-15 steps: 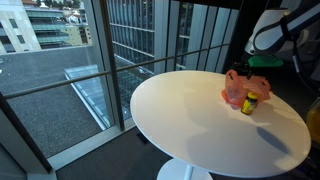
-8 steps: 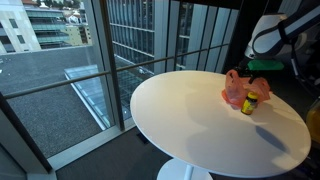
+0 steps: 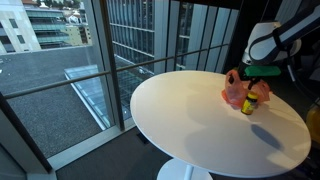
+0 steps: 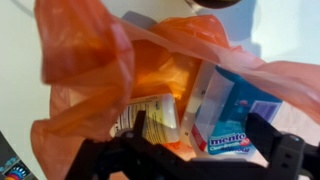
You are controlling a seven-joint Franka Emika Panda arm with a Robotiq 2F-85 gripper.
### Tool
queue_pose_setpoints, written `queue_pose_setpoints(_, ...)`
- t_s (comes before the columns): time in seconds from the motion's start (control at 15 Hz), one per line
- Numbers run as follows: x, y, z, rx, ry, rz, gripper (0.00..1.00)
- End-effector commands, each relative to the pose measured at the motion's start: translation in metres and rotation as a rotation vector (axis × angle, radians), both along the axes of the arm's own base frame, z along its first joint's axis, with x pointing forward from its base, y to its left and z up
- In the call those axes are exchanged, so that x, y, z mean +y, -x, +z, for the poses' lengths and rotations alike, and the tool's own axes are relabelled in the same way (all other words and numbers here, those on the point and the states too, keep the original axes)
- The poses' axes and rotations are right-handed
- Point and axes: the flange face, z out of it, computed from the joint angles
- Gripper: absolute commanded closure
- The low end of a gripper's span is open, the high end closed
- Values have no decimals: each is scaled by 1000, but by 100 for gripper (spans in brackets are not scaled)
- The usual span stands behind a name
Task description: Pick up the mentos packet from the orange plastic and put it on the table
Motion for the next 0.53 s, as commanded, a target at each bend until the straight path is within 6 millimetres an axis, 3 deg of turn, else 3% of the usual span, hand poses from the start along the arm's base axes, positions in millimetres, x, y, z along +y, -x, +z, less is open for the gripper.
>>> queue_pose_setpoints(0.0, 4, -8, -5, 5, -3, -23, 0)
queue_pose_setpoints(0.47, 5, -11, -7, -2, 4, -20, 0)
